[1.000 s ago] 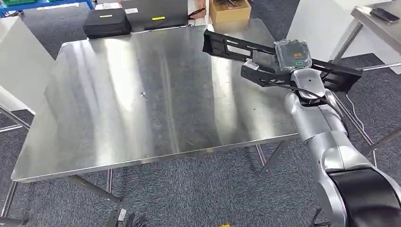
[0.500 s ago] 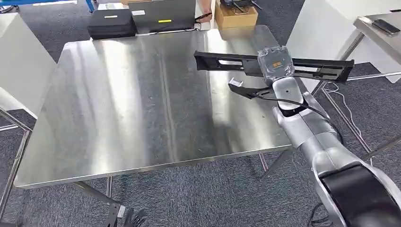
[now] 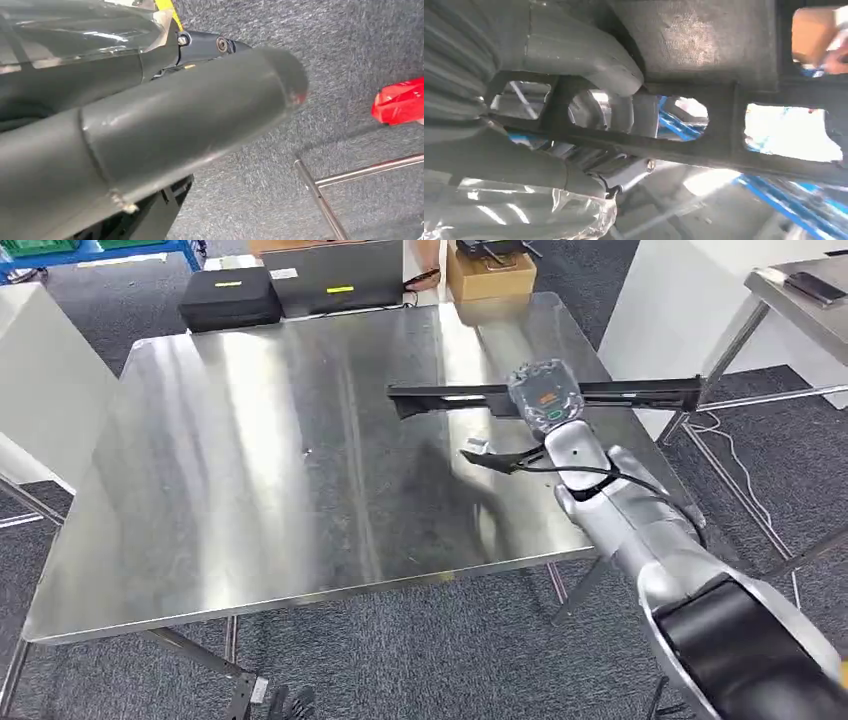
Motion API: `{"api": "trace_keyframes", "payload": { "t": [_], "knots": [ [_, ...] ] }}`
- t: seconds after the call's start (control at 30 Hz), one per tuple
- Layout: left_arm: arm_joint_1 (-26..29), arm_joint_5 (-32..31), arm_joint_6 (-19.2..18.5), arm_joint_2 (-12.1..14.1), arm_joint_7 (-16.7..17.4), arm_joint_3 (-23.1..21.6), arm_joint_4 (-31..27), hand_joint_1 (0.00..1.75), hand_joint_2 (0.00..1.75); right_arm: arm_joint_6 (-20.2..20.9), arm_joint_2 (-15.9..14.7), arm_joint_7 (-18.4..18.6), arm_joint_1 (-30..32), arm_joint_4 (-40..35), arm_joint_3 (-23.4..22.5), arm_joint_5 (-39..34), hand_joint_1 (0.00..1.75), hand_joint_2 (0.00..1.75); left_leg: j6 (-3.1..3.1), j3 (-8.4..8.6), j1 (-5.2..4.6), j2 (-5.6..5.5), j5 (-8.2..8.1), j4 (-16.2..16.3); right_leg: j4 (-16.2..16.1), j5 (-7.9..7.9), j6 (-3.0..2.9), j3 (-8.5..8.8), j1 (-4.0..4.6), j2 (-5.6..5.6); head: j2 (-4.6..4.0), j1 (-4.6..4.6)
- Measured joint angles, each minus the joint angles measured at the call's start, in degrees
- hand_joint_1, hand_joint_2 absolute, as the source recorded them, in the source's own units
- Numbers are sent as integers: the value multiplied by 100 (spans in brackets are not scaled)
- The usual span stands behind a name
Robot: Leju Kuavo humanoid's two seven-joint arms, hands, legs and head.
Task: Take the parts from the cabinet and place them on the table.
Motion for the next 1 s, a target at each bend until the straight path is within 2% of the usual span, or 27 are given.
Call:
{"api": "trace_keyframes", "payload": {
  "t": [0.03,0.07,0.1,0.13,0.17,0.2,0.23,0.27,0.33,0.37,0.4,0.43,0.47,0.5,0.53,0.57,0.6,0.63,0.67,0.7,0.73,0.77,0.83,1.0],
  "knots": [
    [1,5,-7,0,20,2,0,0,0,4,71,0,11,55,93,0,175,175,-21,-140,21,11,-69,266,1,-1,1,0,-1,1,0,4],
    [0,4,4,2,70,4,0,0,175,11,170,-24,28,132,224,0,0,0,-37,-181,42,20,-7,312,3,-2,2,1,-7,1,0,7],
    [-2,-4,59,2,144,4,0,0,175,15,258,-28,34,199,361,-2,0,0,-44,-69,59,23,176,58,3,-4,4,1,-15,1,0,4],
    [-6,-9,96,2,205,4,0,0,175,15,333,-26,35,249,474,0,0,0,-47,150,74,25,409,-381,4,-5,6,3,-25,9,0,2],
    [-17,-13,127,4,258,4,0,0,0,13,403,-20,32,276,556,0,0,0,-45,407,86,26,631,-878,4,-6,8,6,-38,11,0,4],
    [-35,-15,177,2,331,4,0,0,0,11,469,-17,33,311,639,-2,0,0,-43,661,100,40,736,-1387,0,-12,21,8,-27,14,0,-2],
    [-61,-26,207,-9,413,4,0,0,0,11,515,-15,32,363,702,-2,0,0,-23,686,52,19,704,-1411,1,-25,61,-19,28,13,0,-2],
    [-73,-44,230,-9,475,4,0,0,0,9,545,-15,34,396,746,-2,0,0,8,671,45,-11,703,-1409,-4,-24,69,-15,17,9,0,22],
    [-75,-61,271,-5,619,4,0,0,0,7,641,-24,62,486,888,-2,0,0,88,670,-5,-17,697,-1394,-58,-9,166,8,2,8,0,24],
    [-84,-48,269,-2,636,9,0,0,0,7,685,-33,64,514,919,-2,0,0,166,712,19,-13,748,-1467,-45,-27,220,-7,45,5,0,26],
    [-87,-15,256,-9,636,15,0,0,0,7,692,-35,67,543,932,-2,0,0,198,730,13,-4,766,-1491,75,-100,210,-80,17,-18,0,29],
    [-91,5,245,-2,636,31,0,0,0,7,720,-42,65,567,956,-2,0,0,256,730,9,-2,764,-1492,368,-259,163,-208,28,-21,0,31],
    [-91,18,229,4,636,50,0,0,0,9,742,-46,75,595,987,-2,0,0,279,730,-4,-1,755,-1489,872,-481,115,-447,32,-21,0,44],
    [-88,33,216,4,634,70,0,0,0,9,753,-55,97,626,1009,-2,0,0,304,730,-21,-2,749,-1489,1388,-670,94,-703,41,-22,0,42],
    [-76,33,210,4,634,90,0,0,0,7,757,-63,130,650,1015,-2,0,0,315,730,-39,-14,747,-1488,1753,-770,97,-883,52,-21,0,44],
    [-62,42,201,6,632,94,0,0,0,9,768,-70,160,671,1022,-2,0,0,316,733,-61,-29,746,-1487,1844,-760,122,-938,69,-21,0,48],
    [-52,42,199,9,632,96,0,0,0,7,779,-79,172,682,1028,-2,0,0,319,735,-78,-49,745,-1485,1649,-661,141,-849,89,-21,0,50],
    [-49,44,197,9,632,103,0,0,0,7,779,-81,169,698,1033,-2,0,0,319,741,-102,-63,744,-1483,1233,-486,158,-637,108,-23,0,55],
    [-50,44,192,9,630,105,0,0,0,7,794,-81,156,704,1039,-2,0,0,321,751,-123,-76,742,-1478,575,-248,154,-311,119,-23,0,55],
    [-51,44,188,9,630,107,0,0,0,7,799,-81,146,709,1043,-2,0,0,321,754,-129,-77,737,-1470,141,-112,126,-93,142,-23,0,55],
    [-52,48,184,8,630,109,0,0,0,7,812,-81,142,713,1050,-4,0,0,302,738,-181,-79,717,-1449,3,-62,52,7,195,-10,0,39],
    [-49,48,173,11,627,109,0,0,0,7,832,-85,141,720,1054,-4,0,0,293,736,-175,-77,710,-1448,-36,-35,27,11,160,-23,0,37],
    [-33,48,168,17,627,120,0,0,0,4,842,-85,142,739,1059,-4,0,0,362,730,-168,-77,692,-1431,-49,-22,49,22,157,-24,0,37],
    [-13,59,168,41,621,149,0,0,0,-13,853,-85,141,776,1050,-37,0,0,346,743,-147,-72,699,-1451,-47,-23,47,21,173,-16,0,33]
  ]
}}
